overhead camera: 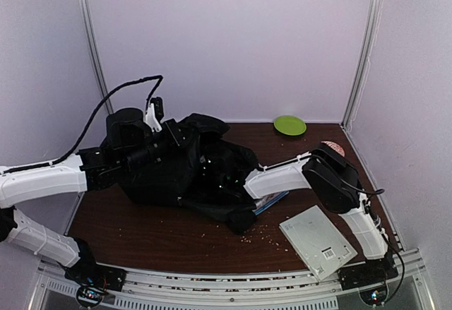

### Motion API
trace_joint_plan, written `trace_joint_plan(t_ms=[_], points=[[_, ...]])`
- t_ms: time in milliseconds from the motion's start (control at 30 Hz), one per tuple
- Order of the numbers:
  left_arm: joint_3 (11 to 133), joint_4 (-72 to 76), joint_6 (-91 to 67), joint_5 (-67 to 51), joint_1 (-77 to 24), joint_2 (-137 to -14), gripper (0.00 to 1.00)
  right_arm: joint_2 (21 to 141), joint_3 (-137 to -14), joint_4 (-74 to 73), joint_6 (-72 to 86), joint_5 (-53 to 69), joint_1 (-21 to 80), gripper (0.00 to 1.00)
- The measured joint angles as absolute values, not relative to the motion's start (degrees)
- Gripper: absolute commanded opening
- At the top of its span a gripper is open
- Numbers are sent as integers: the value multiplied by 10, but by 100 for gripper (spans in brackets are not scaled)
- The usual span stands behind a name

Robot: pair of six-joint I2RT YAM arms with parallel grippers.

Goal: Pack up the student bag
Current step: Place the stationery in the student bag.

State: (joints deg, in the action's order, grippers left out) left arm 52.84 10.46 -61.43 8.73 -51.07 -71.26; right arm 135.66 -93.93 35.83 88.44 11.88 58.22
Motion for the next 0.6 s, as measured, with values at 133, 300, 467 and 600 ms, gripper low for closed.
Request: trace_joint_plan(t_ms=[133,300,467,600], points=[[521,88,-609,90,-497,-676,0,1314,-902,365,875,128,583,90],[516,71,-607,95,-479,-648,0,1273,-863,380,867,135,583,92],[508,63,-606,97,-463,-626,0,1244,-829,388,858,140,583,92],[505,57,-606,97,-451,-613,0,1217,-809,390,848,143,586,90]])
